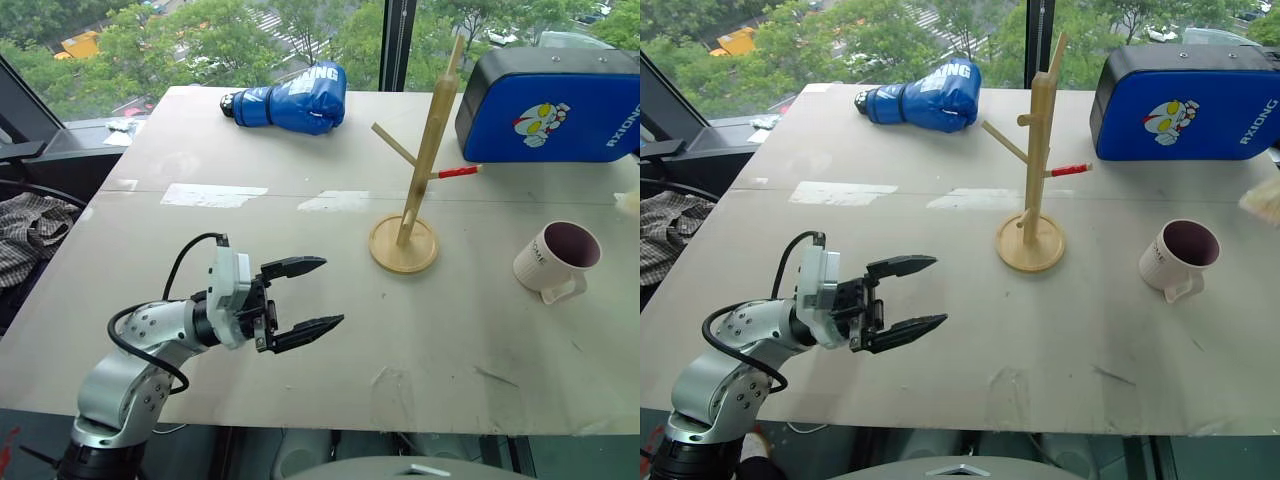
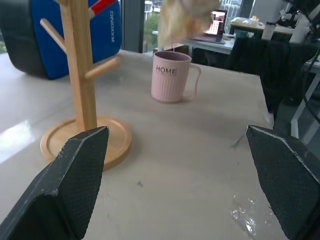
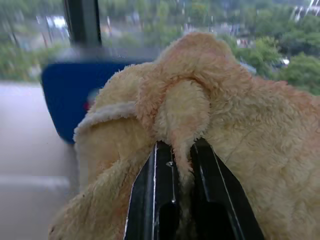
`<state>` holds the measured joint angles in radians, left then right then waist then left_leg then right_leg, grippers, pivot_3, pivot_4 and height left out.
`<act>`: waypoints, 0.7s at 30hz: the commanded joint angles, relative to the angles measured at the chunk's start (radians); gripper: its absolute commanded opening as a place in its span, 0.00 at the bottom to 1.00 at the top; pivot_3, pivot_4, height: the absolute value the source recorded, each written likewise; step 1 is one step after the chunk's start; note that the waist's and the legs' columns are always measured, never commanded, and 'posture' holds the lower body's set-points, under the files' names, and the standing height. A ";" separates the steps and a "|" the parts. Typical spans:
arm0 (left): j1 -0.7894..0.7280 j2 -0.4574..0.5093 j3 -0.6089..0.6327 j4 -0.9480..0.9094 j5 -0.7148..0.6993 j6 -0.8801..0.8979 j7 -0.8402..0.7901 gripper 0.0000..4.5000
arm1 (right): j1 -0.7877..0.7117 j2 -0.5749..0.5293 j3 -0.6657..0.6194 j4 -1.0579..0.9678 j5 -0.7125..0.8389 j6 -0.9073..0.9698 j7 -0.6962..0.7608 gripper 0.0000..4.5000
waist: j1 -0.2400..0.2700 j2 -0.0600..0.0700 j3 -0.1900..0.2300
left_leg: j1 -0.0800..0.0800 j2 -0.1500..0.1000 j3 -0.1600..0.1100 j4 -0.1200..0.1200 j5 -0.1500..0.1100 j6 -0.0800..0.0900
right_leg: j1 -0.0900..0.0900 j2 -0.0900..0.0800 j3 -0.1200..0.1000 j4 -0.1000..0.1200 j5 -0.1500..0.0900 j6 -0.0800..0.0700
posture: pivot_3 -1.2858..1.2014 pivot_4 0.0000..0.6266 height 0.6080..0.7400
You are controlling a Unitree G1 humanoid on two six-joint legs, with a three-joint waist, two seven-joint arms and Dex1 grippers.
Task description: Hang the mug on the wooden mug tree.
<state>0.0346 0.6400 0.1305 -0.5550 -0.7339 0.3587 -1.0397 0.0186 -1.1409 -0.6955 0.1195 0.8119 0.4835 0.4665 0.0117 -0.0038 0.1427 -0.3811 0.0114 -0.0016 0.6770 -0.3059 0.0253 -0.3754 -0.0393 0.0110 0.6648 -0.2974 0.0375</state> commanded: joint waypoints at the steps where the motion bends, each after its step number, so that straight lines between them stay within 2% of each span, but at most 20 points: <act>1: -0.021 0.000 0.013 -0.061 -0.056 -0.001 0.004 1.00 | -0.038 0.022 0.118 0.104 -0.185 -0.085 -0.004 0.01 | 0.000 0.001 0.000 | 0.000 0.000 0.000 0.000 0.000 0.000 | 0.000 0.000 0.000 0.000 0.000 0.000 | 0.52 0.24 1.00; 4: -0.022 -0.006 0.008 -0.093 -0.099 0.009 0.013 1.00 | -0.080 0.047 0.260 0.220 -0.363 -0.172 -0.019 0.01 | -0.004 0.002 0.000 | 0.000 0.000 0.001 0.000 0.000 0.000 | 0.000 0.000 0.001 0.000 0.000 0.000 | 0.52 0.24 1.00; 6: -0.015 -0.008 -0.001 -0.123 -0.115 0.011 0.020 1.00 | -0.100 0.058 0.329 0.305 -0.434 -0.213 0.021 0.01 | -0.008 0.003 0.001 | 0.001 0.000 0.001 0.000 0.000 -0.001 | 0.000 0.000 0.002 0.000 0.000 0.000 | 0.52 0.24 1.00; 9: 0.004 -0.008 -0.015 -0.161 -0.124 0.007 0.029 1.00 | -0.128 0.052 0.352 0.386 -0.502 -0.260 0.028 0.21 | -0.010 0.007 0.000 | 0.000 0.000 0.001 0.000 0.000 -0.001 | -0.001 0.000 0.002 0.000 0.000 0.000 | 0.52 0.24 1.00; 11: 0.020 -0.009 -0.020 -0.185 -0.125 0.004 0.037 1.00 | -0.114 0.038 0.321 0.361 -0.513 -0.282 0.040 0.39 | -0.013 0.009 0.000 | 0.000 0.000 0.002 0.000 0.000 -0.001 | -0.001 0.000 0.003 0.000 0.000 0.000 | 0.52 0.24 1.00; 13: 0.039 -0.009 -0.023 -0.199 -0.121 -0.004 0.039 1.00 | -0.076 0.037 0.246 0.283 -0.502 -0.298 0.047 0.59 | -0.015 0.009 0.000 | 0.001 0.000 0.002 0.000 0.000 -0.001 | -0.001 0.001 0.003 0.000 0.000 0.000 | 0.52 0.24 1.00; 14: 0.050 -0.009 -0.024 -0.200 -0.114 -0.010 0.037 1.00 | -0.042 0.044 0.191 0.209 -0.464 -0.262 0.078 0.69 | -0.016 0.009 0.000 | 0.000 0.000 0.002 0.000 0.000 -0.001 | -0.001 0.001 0.003 0.001 0.000 0.000 | 0.52 0.24 1.00; 15: 0.061 -0.009 -0.025 -0.199 -0.105 -0.017 0.036 1.00 | 0.001 0.054 0.135 0.120 -0.418 -0.202 0.113 0.83 | -0.016 0.010 0.000 | 0.001 0.000 0.002 0.000 0.000 -0.001 | 0.000 0.001 0.003 0.001 0.000 0.000 | 0.52 0.24 1.00; 16: 0.071 -0.009 -0.027 -0.195 -0.095 -0.023 0.035 1.00 | 0.047 0.064 0.079 0.026 -0.365 -0.117 0.144 0.90 | -0.015 0.010 0.000 | 0.001 0.000 0.001 0.000 0.000 -0.001 | -0.001 0.001 0.003 0.001 0.000 0.000 | 0.52 0.24 1.00; 19: 0.101 -0.011 -0.025 -0.167 -0.066 -0.049 0.020 1.00 | 0.249 0.105 -0.084 -0.327 -0.200 0.175 0.215 0.90 | -0.010 0.009 0.000 | 0.001 0.001 0.000 -0.001 0.000 0.000 | 0.000 0.002 0.002 0.000 0.000 0.000 | 0.52 0.24 1.00; 21: 0.065 -0.013 -0.034 -0.090 -0.041 -0.068 -0.004 1.00 | 0.350 0.169 -0.156 -0.555 -0.094 0.332 0.171 0.90 | -0.003 0.007 0.000 | 0.001 0.002 -0.002 -0.002 -0.002 0.003 | 0.001 0.003 0.001 0.000 0.000 0.000 | 0.52 0.24 1.00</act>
<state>0.1276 0.6296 0.0955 -0.6888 -0.7928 0.3237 -1.0226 0.3259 -1.0096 -0.7697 -0.2475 0.6129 0.6704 0.6615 0.0088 0.0031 0.1426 -0.3804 0.0130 -0.0040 0.6752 -0.3080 0.0287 -0.3749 -0.0365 0.0111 0.6644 -0.2974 0.0375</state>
